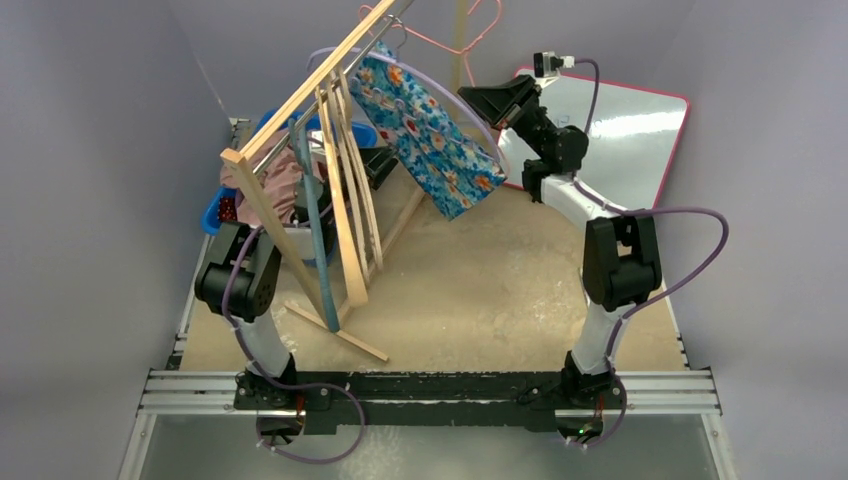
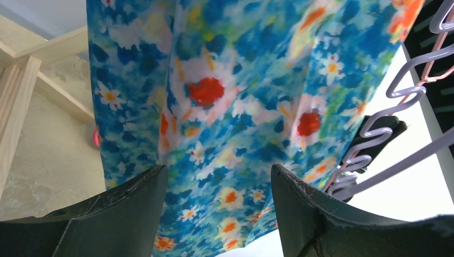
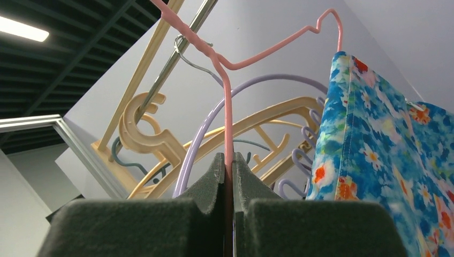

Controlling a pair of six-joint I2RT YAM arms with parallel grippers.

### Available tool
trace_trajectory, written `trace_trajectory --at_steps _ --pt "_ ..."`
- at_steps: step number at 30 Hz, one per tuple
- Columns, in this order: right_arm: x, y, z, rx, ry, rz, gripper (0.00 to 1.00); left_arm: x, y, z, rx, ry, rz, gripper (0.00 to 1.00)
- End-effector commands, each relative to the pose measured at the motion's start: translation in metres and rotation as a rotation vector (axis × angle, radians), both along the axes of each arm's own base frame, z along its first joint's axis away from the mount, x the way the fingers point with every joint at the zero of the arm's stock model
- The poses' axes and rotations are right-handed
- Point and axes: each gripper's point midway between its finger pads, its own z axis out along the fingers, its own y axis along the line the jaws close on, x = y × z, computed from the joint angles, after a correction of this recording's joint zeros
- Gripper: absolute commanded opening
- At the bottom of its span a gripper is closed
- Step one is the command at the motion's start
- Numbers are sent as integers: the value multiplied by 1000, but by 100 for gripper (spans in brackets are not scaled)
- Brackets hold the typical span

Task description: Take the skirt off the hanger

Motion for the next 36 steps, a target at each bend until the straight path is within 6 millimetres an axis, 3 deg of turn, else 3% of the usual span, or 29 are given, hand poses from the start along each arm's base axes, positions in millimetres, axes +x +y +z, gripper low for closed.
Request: trace_trajectory --at_steps 1,4,8,16,18,22,25,29,36 --pt "-51 -11 61 100 -187 8 0 7 -2 24 17 -102 63 70" --pt "-54 -9 65 103 -193 15 0 12 -1 17 41 -72 96 73" --pt "-57 -7 67 111 -193 22 0 8 -7 29 -31 -121 56 72" --pt "-63 -7 72 120 -200 30 0 12 -7 33 -64 -128 62 70" --pt "-64 -7 73 120 -203 31 0 10 -7 39 -78 -146 55 64" --pt "-65 -5 68 95 -203 27 0 5 -5 46 -72 -147 62 33" --pt "-59 -2 53 41 -199 -3 0 -1 -1 43 -43 -112 73 1" --pt "-42 -9 30 -41 -178 -96 0 -14 16 39 -35 -66 68 0" --pt "3 -39 -35 -188 -76 -296 0 -41 81 39 -51 21 105 0"
